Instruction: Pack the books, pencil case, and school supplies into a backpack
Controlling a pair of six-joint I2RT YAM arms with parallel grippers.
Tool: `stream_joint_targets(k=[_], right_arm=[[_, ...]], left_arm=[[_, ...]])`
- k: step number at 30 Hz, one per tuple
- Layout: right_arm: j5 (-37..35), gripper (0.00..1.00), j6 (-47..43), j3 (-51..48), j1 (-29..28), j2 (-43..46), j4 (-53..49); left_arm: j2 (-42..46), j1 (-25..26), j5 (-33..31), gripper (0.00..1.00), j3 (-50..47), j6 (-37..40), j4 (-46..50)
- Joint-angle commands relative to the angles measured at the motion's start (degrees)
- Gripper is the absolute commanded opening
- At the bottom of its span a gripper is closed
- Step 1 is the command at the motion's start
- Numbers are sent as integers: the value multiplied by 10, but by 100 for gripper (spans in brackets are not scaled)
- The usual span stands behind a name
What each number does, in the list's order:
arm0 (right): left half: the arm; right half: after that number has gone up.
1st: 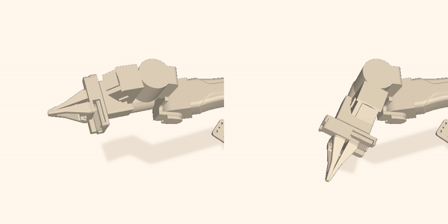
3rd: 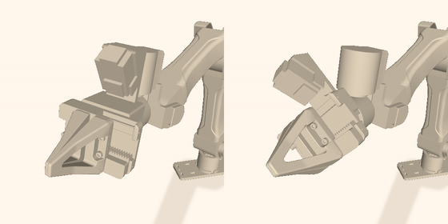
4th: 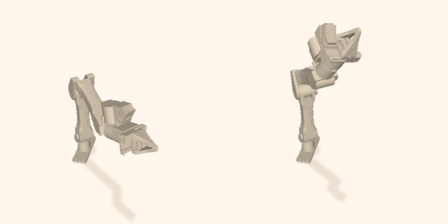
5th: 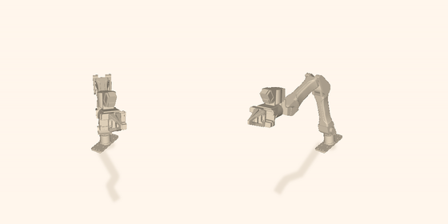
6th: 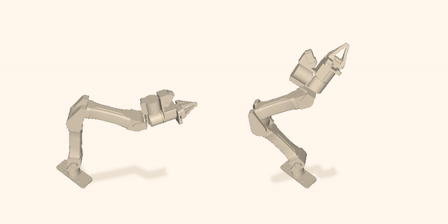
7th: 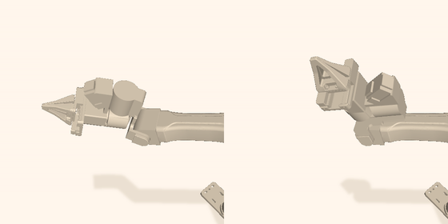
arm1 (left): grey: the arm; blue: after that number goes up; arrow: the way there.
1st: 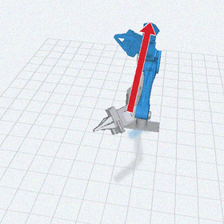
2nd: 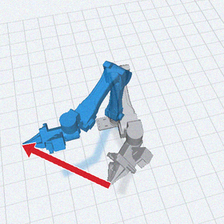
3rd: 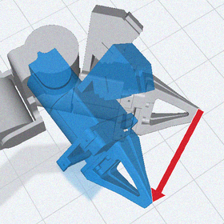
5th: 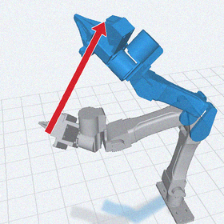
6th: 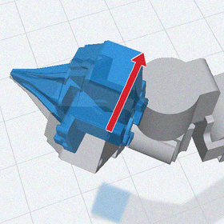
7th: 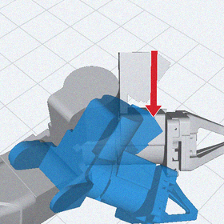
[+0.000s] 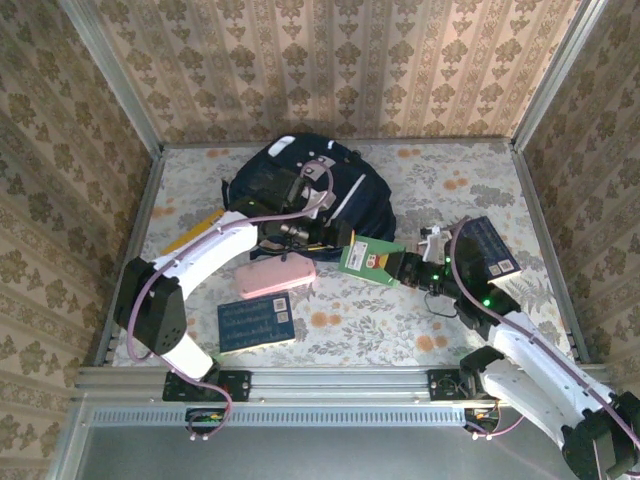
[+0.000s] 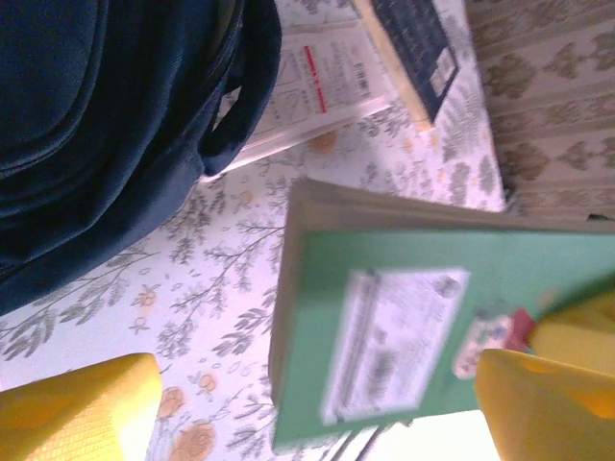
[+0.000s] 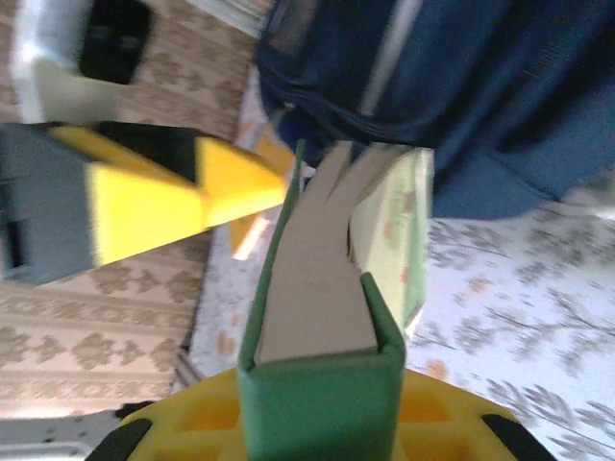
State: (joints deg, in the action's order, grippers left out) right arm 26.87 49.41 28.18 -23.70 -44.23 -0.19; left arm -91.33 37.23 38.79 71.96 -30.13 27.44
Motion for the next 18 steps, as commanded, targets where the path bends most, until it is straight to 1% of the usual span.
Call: stream_joint_targets(k=[1, 5, 9, 14, 18], right_arm=[[60, 0, -5, 46, -3, 16, 56], [95, 0, 36, 66, -3, 3, 111], [111, 0, 78, 78, -3, -12, 162], [112, 0, 103, 95, -3, -21, 193], [111, 0, 117, 109, -3, -32, 214]], left_arm=[[10, -13, 91, 90, -31, -35, -65], [21, -12, 156, 92, -71, -94, -185], [33, -16, 199, 93, -107, -176, -321], [28, -23, 234, 94, -152, -319, -524], [21, -23, 248, 95, -161, -380, -604]])
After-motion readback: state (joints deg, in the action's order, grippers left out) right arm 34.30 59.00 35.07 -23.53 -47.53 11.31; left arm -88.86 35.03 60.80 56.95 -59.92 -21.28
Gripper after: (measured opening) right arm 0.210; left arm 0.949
